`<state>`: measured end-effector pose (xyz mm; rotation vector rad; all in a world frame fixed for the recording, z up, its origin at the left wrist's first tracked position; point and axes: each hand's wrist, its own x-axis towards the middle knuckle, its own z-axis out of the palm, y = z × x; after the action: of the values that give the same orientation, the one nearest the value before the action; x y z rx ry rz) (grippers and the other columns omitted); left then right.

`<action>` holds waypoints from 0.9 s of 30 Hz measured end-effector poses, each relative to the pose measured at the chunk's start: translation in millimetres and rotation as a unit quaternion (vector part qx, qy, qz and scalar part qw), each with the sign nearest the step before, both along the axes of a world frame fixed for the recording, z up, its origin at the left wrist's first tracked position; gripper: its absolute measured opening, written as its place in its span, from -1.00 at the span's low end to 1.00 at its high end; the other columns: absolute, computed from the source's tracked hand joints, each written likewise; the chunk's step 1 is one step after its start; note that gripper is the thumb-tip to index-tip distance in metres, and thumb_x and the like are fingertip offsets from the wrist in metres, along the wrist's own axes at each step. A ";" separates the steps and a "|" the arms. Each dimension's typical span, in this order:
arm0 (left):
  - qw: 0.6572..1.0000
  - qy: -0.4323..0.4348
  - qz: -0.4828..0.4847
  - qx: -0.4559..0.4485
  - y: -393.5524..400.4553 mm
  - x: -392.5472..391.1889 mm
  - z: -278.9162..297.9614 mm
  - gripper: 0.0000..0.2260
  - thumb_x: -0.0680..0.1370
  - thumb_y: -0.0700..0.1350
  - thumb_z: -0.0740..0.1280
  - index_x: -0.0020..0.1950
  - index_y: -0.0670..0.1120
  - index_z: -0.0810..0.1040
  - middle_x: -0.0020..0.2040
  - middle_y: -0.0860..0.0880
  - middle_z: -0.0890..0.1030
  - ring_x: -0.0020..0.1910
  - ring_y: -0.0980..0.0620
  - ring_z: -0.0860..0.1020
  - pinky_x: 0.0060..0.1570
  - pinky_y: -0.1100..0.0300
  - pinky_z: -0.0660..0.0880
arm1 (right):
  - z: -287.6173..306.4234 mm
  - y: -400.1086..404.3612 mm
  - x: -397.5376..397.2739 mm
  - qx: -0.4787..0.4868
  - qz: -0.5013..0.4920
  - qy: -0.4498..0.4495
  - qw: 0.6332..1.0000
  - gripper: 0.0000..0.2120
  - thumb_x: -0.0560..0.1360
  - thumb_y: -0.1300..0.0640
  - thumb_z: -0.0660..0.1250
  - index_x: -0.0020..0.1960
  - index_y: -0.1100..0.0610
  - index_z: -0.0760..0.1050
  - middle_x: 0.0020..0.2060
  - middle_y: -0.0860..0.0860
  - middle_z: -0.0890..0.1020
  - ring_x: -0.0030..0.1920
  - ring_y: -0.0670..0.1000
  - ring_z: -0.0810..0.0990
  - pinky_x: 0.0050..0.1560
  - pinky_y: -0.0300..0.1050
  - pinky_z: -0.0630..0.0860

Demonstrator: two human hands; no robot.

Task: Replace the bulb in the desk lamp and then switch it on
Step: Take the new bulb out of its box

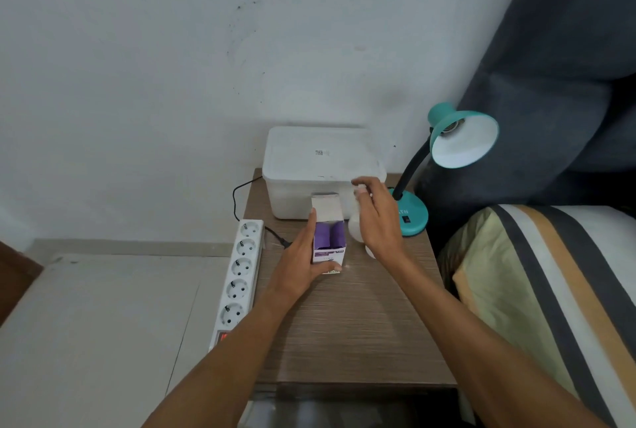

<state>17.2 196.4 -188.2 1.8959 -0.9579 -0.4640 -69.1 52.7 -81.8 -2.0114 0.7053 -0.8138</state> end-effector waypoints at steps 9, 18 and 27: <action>1.000 0.011 -0.010 -0.008 -0.7 1.5 1.2 0.16 0.35 0.19 0.60 0.67 0.14 -0.17 0.46 0.00 0.48 0.35 0.07 0.52 0.34 -0.01 0.50 | -36.1 -2.9 2.2 0.136 -0.008 0.104 0.985 -0.71 0.59 -0.10 0.29 0.07 0.07 0.66 -0.13 -0.04 0.70 -0.05 -0.02 0.64 -0.05 -0.11 0.55; 0.999 0.025 -0.011 -0.021 -2.2 1.0 0.8 0.07 0.35 0.16 0.62 0.66 0.13 0.01 0.41 0.07 0.52 0.33 0.13 0.53 0.32 0.03 0.51 | -37.1 -2.4 -8.5 0.247 0.042 0.068 0.966 -0.67 0.59 -0.19 0.24 -0.07 0.00 0.67 -0.15 0.02 0.71 -0.03 0.11 0.67 0.09 0.11 0.58; 1.000 0.011 0.002 -0.011 0.5 -5.2 3.6 0.07 0.41 0.05 0.61 0.68 0.04 -0.06 0.44 0.01 0.48 0.31 0.15 0.53 0.28 0.30 0.48 | -41.9 7.7 -29.0 0.188 0.107 0.066 0.974 -0.72 0.45 0.08 0.51 0.14 0.09 0.60 0.00 -0.03 0.65 0.00 -0.09 0.66 -0.08 -0.17 0.65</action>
<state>12.0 196.9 -184.7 1.8687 -0.9399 -0.4688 -98.1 60.4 -123.7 -1.7673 0.6484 -0.3886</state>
